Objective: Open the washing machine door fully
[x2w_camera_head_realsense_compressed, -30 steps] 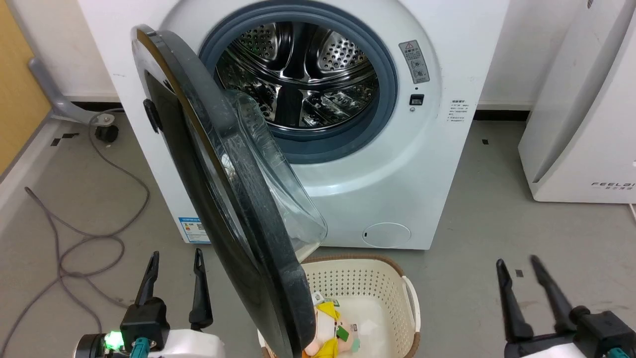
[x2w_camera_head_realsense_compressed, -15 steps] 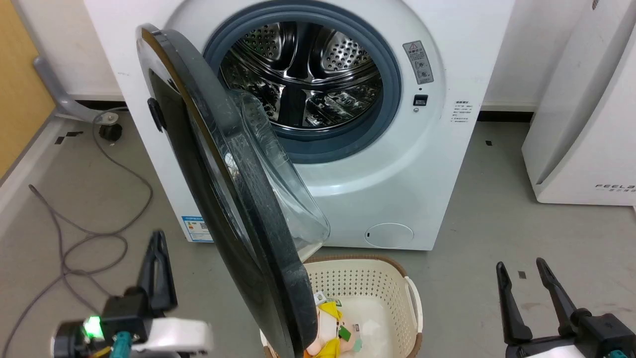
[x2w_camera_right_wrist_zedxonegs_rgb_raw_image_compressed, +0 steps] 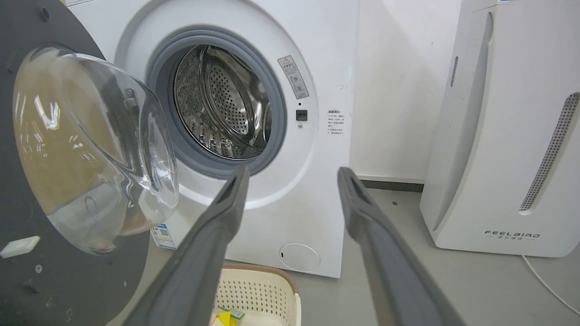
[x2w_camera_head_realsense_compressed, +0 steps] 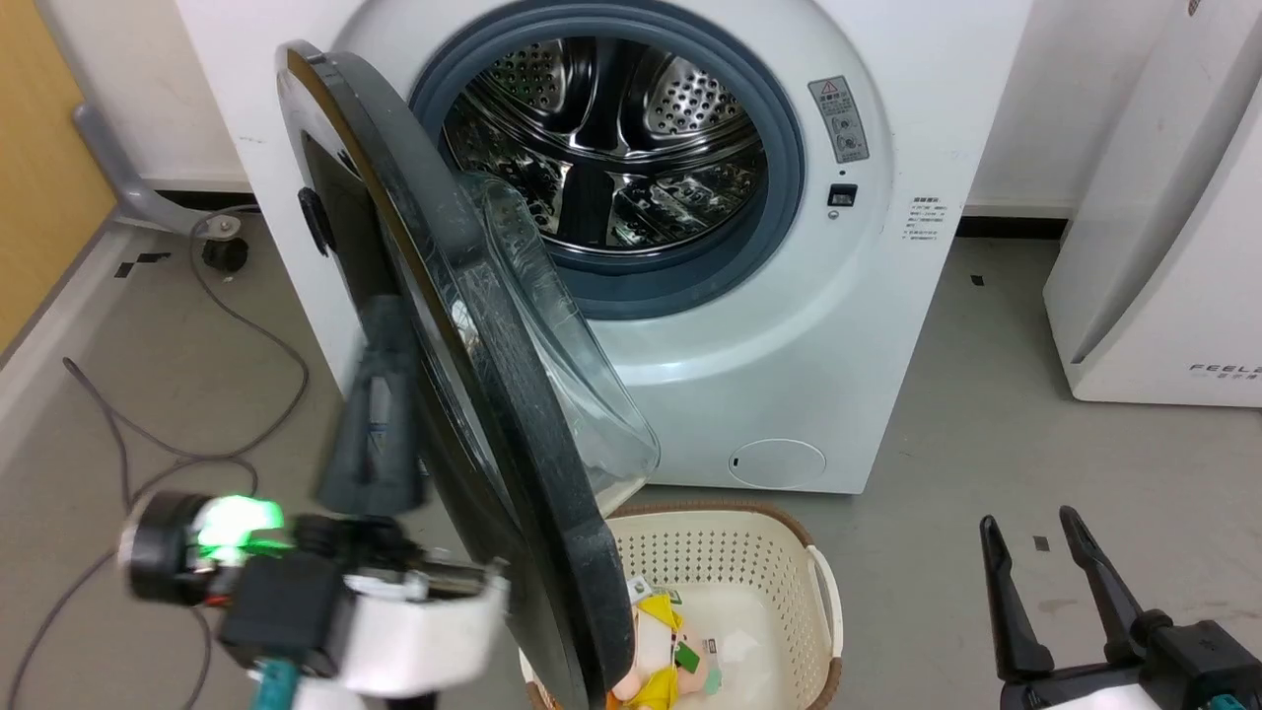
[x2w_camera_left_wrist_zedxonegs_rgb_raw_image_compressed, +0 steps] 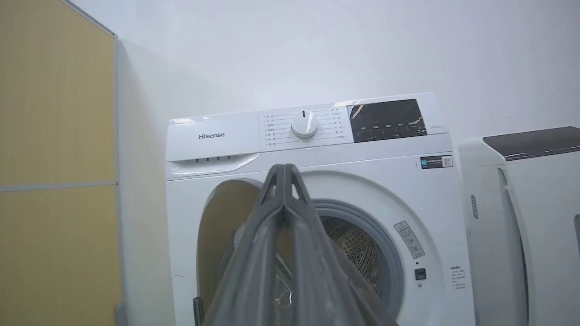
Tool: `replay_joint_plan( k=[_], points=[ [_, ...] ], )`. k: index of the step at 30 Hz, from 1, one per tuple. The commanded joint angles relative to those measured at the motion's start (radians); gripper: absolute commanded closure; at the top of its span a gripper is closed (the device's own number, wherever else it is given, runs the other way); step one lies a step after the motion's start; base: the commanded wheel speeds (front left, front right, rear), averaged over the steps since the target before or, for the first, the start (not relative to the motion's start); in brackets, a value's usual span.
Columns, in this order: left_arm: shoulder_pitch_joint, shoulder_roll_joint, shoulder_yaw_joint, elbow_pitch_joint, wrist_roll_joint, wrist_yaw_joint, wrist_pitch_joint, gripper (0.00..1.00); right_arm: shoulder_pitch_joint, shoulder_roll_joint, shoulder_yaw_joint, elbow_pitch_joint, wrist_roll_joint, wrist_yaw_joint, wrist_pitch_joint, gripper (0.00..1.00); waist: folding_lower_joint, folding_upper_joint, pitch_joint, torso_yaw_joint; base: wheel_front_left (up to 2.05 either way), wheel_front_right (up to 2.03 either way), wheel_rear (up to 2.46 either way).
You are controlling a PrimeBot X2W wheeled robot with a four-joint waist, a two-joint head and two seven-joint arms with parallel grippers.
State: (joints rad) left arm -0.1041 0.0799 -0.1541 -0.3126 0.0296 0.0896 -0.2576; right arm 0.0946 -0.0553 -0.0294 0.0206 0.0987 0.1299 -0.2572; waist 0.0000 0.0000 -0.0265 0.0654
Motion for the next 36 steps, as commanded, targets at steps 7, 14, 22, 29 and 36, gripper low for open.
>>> replay_joint_plan(
  k=[7,14,22,29,36],
  points=[
    [-0.024,0.0,-0.153,-0.051,0.015,-0.043,-0.004,1.0,0.015,0.005,0.003,-0.011,0.013,0.001,-0.005,0.0,0.0,0.0,0.005,0.0,0.0,0.0,0.0],
    [-0.034,-0.008,-0.318,-0.037,0.008,-0.081,-0.004,1.0,0.012,0.005,0.007,-0.008,0.012,0.001,-0.005,0.0,0.0,0.0,0.01,0.005,0.0,0.0,0.0],
    [-0.012,-0.015,-0.456,0.032,-0.005,-0.099,-0.004,1.0,0.013,0.005,0.01,-0.007,0.012,0.001,-0.005,0.0,0.0,0.0,0.012,0.008,0.0,0.0,0.0],
    [0.021,-0.014,-0.519,0.113,-0.016,-0.101,-0.004,1.0,0.014,0.005,0.01,-0.007,0.01,0.001,-0.005,0.0,0.0,0.0,0.017,0.015,0.0,0.0,0.0],
    [0.048,-0.009,-0.532,0.193,-0.023,-0.082,-0.004,1.0,0.013,0.005,0.01,-0.003,0.008,0.001,-0.005,0.0,0.0,0.0,0.027,0.025,0.0,0.0,0.0]
  ],
)
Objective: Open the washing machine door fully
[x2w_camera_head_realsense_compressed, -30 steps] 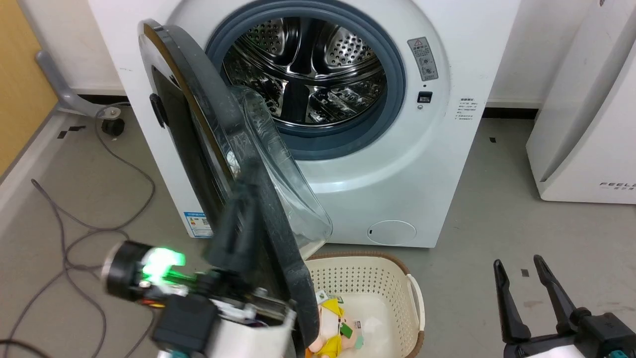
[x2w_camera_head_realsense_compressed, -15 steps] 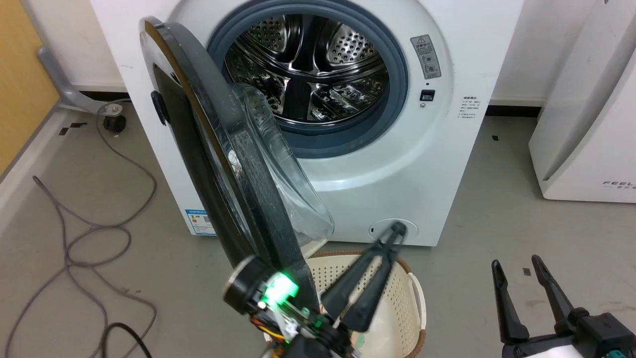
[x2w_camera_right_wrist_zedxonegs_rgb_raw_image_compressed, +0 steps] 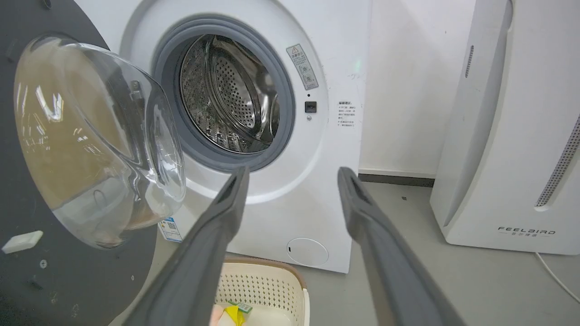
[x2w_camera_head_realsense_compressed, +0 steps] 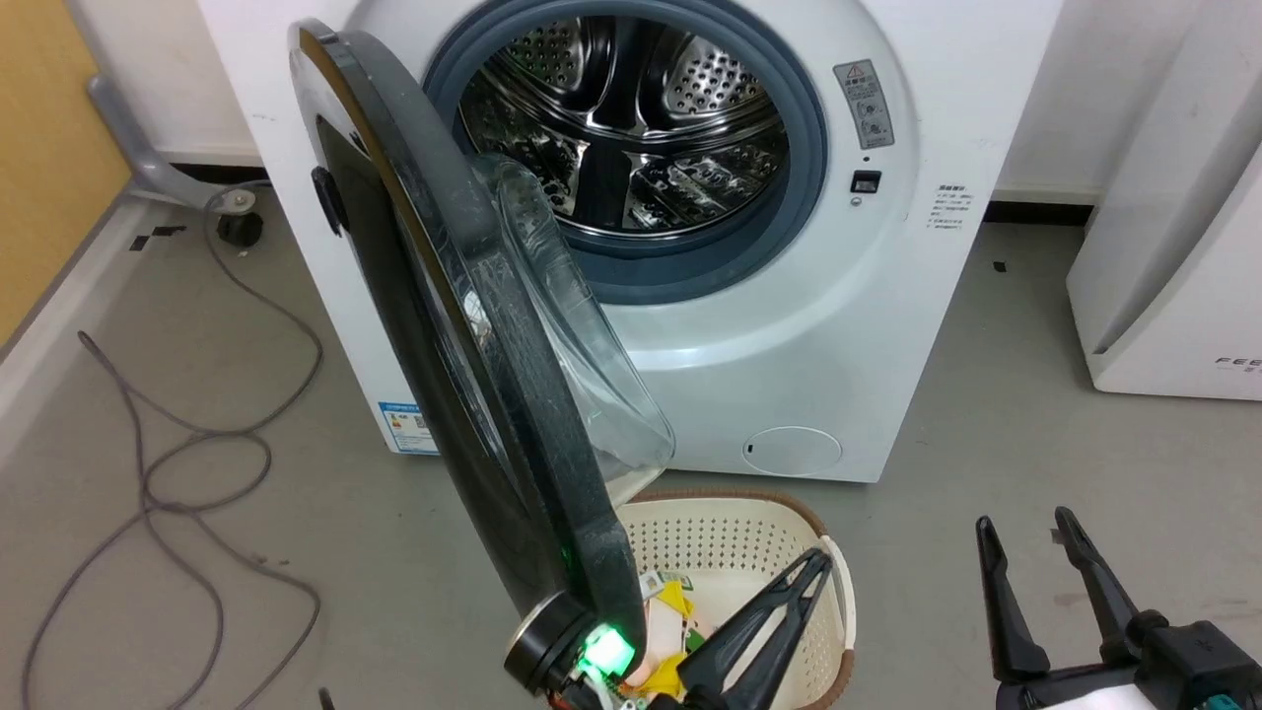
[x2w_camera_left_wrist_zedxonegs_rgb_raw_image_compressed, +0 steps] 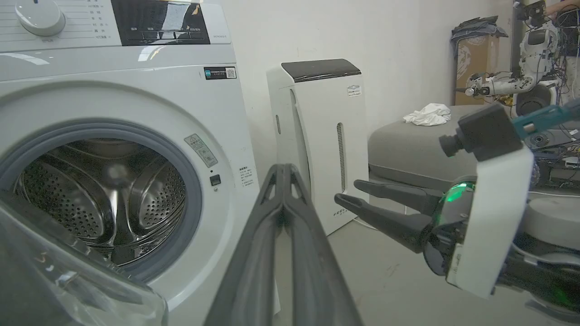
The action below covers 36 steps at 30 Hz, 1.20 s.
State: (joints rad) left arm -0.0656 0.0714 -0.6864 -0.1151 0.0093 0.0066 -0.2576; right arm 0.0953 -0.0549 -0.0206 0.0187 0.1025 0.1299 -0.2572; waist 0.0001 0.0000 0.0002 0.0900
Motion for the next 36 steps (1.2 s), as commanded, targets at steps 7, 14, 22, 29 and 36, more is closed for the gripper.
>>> replay_joint_plan(
  k=[7,14,22,29,36],
  points=[
    [0.023,0.005,0.035,0.079,-0.022,0.033,-0.004,1.0,0.012,0.005,-0.002,0.005,0.001,0.001,-0.005,0.0,-0.0001,0.0,0.012,0.015,0.0,0.0,0.0],
    [0.037,0.011,0.078,0.118,-0.037,0.057,-0.004,1.0,0.012,0.005,-0.006,0.011,0.0,0.001,-0.005,0.0,-0.0001,0.0,0.019,0.042,0.0,0.0,0.0],
    [0.048,0.021,0.116,0.145,-0.041,0.059,-0.004,1.0,0.013,0.005,-0.009,0.019,0.006,0.001,-0.005,0.0,-0.0001,0.0,0.02,0.111,0.0,0.0,0.0],
    [0.057,0.03,0.129,0.147,-0.037,0.057,-0.004,1.0,0.014,0.005,-0.011,0.025,0.013,0.001,-0.005,0.0,-0.0001,0.0,0.015,0.171,0.0,0.0,0.0],
    [0.085,0.034,0.135,0.13,-0.038,0.062,-0.004,1.0,0.015,0.005,-0.009,0.028,0.025,0.001,-0.005,0.0,-0.0001,0.0,0.018,0.241,0.0,0.0,0.0]
  ],
)
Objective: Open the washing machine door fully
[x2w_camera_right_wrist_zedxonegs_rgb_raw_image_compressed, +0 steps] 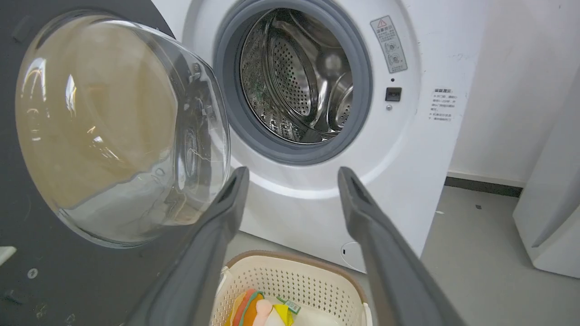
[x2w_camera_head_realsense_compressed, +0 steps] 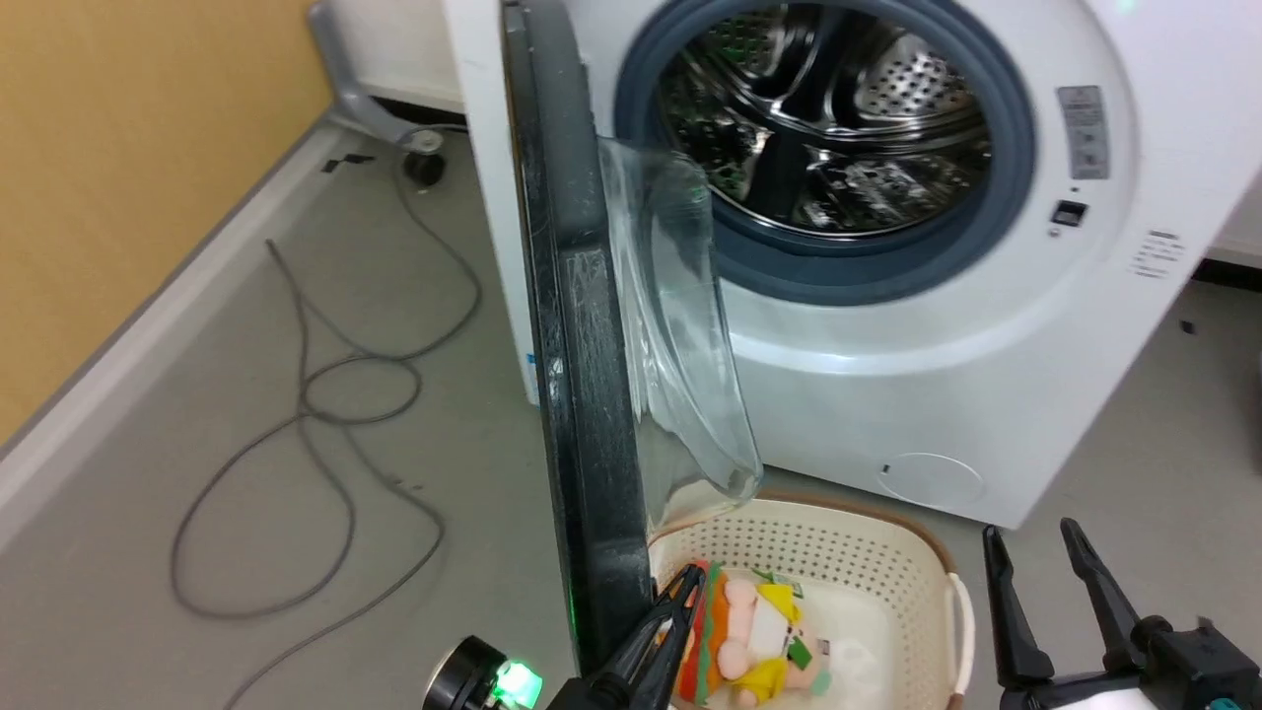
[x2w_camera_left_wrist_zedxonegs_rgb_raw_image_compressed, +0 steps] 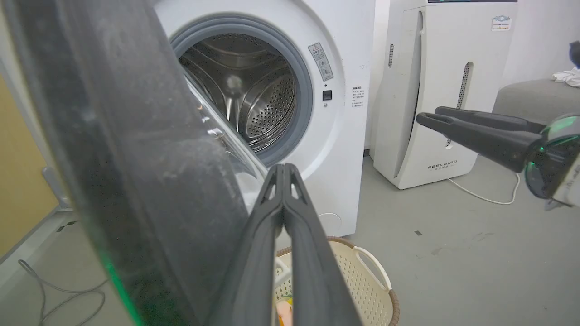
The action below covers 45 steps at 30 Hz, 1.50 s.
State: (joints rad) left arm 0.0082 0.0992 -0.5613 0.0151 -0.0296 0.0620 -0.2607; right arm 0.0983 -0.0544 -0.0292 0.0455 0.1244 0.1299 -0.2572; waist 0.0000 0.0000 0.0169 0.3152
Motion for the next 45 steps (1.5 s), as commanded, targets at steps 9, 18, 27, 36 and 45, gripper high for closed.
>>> replay_joint_plan(
  k=[9,18,27,36,45],
  points=[
    [0.029,0.026,0.055,-0.012,-0.004,0.026,-0.001,1.0,0.005,0.004,0.001,0.0,0.006,0.001,-0.005,0.0,0.0,0.0,0.011,0.111,0.0,0.0,0.0],
    [0.012,0.066,0.179,-0.002,-0.017,0.073,-0.001,1.0,0.001,0.004,-0.003,-0.003,-0.001,0.001,-0.005,0.0,0.0,0.0,0.024,0.163,0.0,0.0,0.0],
    [-0.02,0.106,0.339,0.051,-0.057,0.102,-0.001,1.0,-0.009,0.004,-0.008,-0.01,-0.012,0.001,-0.005,0.0,0.0,0.0,0.055,0.178,0.0,0.0,0.0],
    [-0.128,0.1,0.498,0.129,-0.094,0.115,-0.001,1.0,-0.046,0.004,-0.005,-0.017,-0.046,0.001,-0.005,0.0,0.0,0.0,0.13,0.166,0.0,0.0,0.0],
    [-0.223,0.105,0.687,0.185,-0.124,0.116,-0.001,1.0,-0.093,0.004,-0.017,-0.022,-0.09,0.001,-0.005,0.0,0.0,0.0,0.219,0.139,0.0,0.0,0.0]
  ],
)
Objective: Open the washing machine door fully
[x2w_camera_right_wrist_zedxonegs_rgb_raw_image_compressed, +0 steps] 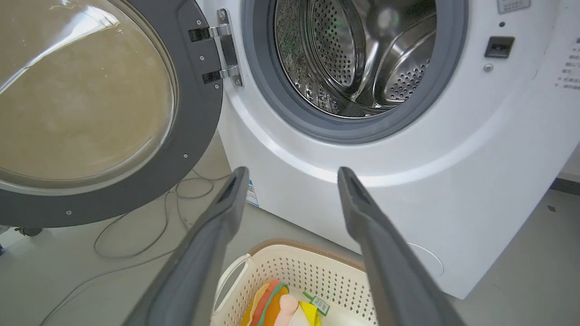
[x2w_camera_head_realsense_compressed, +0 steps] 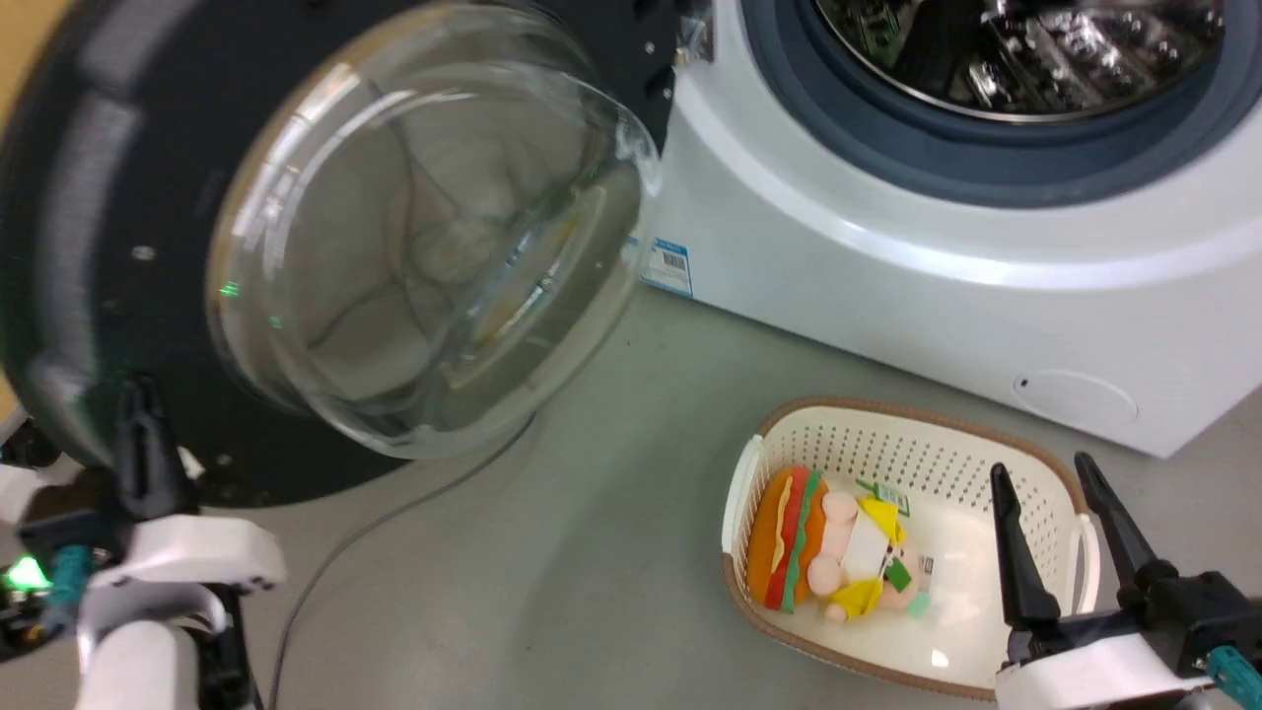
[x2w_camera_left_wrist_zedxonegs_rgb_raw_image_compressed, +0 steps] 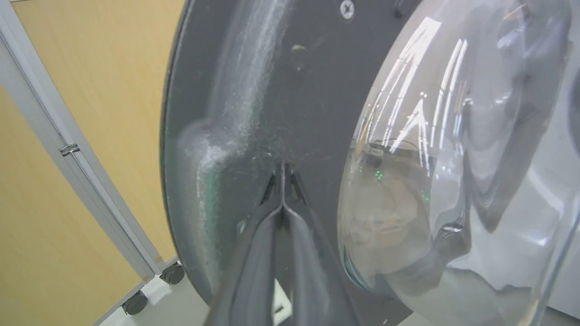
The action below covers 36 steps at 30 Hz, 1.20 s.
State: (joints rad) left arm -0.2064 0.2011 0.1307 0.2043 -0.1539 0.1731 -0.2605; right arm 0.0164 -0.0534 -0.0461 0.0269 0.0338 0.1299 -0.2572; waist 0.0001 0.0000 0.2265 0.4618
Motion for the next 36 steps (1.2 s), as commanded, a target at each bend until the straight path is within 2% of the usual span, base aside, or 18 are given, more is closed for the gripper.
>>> replay_joint_plan(
  k=[1,6,14,25,36],
  points=[
    [-0.019,0.005,0.014,0.007,-0.004,0.0,-0.001,1.0,-0.017,0.003,-0.002,-0.004,-0.003,0.001,-0.005,0.0,-0.0001,0.0,0.018,-0.011,0.0,0.0,0.0],
    [-0.078,0.02,0.093,0.074,-0.018,-0.037,-0.001,1.0,-0.04,-0.001,-0.007,-0.005,-0.015,0.001,-0.005,0.0,-0.0001,0.0,0.055,-0.025,0.0,0.0,0.0],
    [-0.179,0.061,0.159,0.209,-0.015,-0.082,-0.001,1.0,-0.071,-0.017,-0.004,-0.005,-0.018,0.001,-0.005,0.0,-0.0001,0.0,0.1,-0.047,0.0,0.0,0.0],
    [-0.324,0.152,0.222,0.41,-0.023,-0.109,-0.001,1.0,-0.1,-0.034,-0.004,0.0,-0.02,0.001,-0.005,0.0,-0.0001,0.0,0.153,-0.085,0.0,0.0,0.0],
    [-0.44,0.212,0.25,0.624,-0.055,-0.136,-0.001,1.0,-0.113,-0.038,-0.01,0.008,-0.02,0.001,-0.005,0.0,-0.0001,0.0,0.17,-0.114,0.0,0.0,0.0]
  ],
)
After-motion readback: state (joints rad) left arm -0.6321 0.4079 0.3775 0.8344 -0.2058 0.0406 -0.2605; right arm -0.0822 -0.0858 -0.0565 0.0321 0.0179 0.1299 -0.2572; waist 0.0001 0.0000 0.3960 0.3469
